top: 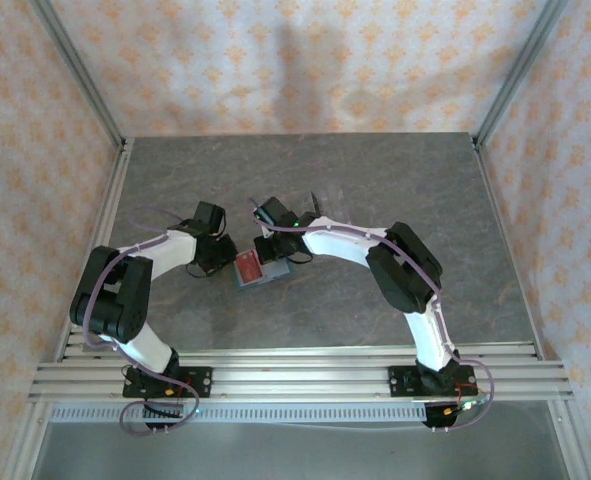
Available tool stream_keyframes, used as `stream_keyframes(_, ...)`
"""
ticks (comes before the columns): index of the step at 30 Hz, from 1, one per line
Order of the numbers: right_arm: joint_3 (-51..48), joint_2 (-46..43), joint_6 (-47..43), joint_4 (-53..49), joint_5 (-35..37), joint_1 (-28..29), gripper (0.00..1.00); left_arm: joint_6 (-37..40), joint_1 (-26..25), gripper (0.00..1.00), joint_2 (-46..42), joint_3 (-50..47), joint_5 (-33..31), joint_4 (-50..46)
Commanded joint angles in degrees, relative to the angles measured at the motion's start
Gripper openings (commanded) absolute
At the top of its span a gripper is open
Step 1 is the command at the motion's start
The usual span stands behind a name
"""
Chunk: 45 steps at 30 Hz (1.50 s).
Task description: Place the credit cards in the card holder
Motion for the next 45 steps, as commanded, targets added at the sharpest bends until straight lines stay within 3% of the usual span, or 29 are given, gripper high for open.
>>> stream_keyframes(1, 2.21, -2.91, 1.85, -0.65, -2.21, 0.62, 0.0, 0.15, -1.6, 0.09, 3.03, -2.76, 0.57, -1.29)
stream_keyframes(21, -2.81, -4.76, 12.44, 7.24, -14.12, 0.85, 0.0, -1.53, -3.19, 0.09, 4.18, -2.78, 1.06, 0.38)
stream_keyframes(28, -5.22, -5.14, 14.91, 10.64, -16.59, 1.15, 0.17, -1.53, -3.15, 0.09, 4.15, -2.51, 1.6, 0.77)
stream_keyframes(45, -3.5, -1.1, 19.03, 16.31, -19.89, 1.27, 0.32, -0.65, -2.11, 0.11, 1.13, -2.17, 2.37, -2.36)
